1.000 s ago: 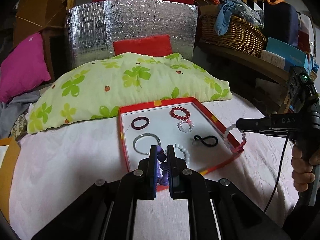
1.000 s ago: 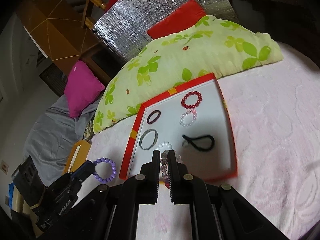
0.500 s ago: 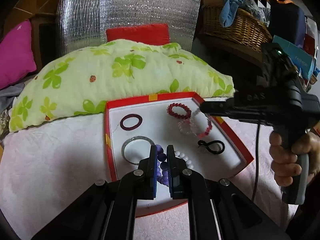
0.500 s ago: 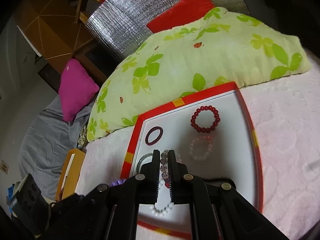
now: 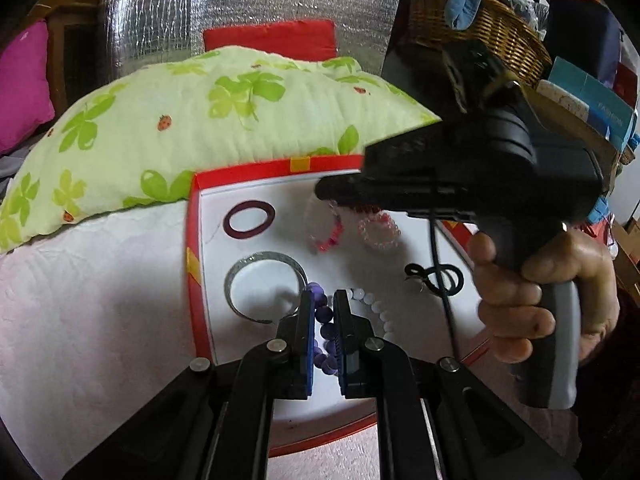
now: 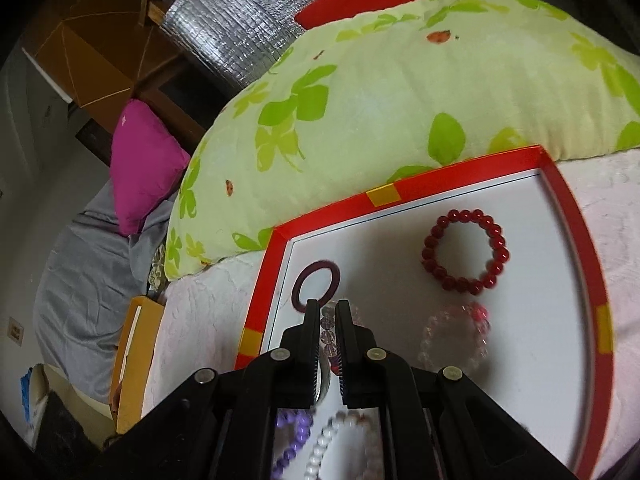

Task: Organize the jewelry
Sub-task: 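Carry both held bracelets over the red tray with both tools, then lower both bracelets into the tray and open both tools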

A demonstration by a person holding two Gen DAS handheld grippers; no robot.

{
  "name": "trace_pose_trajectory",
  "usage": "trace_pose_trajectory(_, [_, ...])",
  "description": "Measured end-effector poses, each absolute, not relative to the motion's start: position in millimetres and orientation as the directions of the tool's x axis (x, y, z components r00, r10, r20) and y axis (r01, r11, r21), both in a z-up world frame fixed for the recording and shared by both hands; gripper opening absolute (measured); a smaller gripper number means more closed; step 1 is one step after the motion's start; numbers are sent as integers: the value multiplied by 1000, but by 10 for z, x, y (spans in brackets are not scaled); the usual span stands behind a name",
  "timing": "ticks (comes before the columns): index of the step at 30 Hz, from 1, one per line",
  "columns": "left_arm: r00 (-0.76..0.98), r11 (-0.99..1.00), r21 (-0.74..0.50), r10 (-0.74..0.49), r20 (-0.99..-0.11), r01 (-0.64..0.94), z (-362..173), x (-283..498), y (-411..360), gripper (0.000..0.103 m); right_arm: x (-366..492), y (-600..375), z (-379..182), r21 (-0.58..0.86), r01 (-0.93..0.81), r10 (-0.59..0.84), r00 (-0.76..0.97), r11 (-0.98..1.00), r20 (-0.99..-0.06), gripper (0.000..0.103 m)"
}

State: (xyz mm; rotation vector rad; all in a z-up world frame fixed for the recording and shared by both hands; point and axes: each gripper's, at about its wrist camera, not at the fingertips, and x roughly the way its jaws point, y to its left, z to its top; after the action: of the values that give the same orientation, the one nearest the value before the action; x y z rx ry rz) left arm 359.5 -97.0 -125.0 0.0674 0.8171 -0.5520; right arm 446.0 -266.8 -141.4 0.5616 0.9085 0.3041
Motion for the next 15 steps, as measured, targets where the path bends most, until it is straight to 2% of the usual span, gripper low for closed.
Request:
trace_pose_trajectory(12, [522,867,-127,-401,-753,483,-1355,3656,-981,10,4623,-2803,-1581,520,79,385,580,850,-718,9])
trace_pose_trajectory(15, [519,872,-122,-390,-761,475,-1353,3654,-953,10,4625,-2869,-1596,531,100,389,569,842,-725,12])
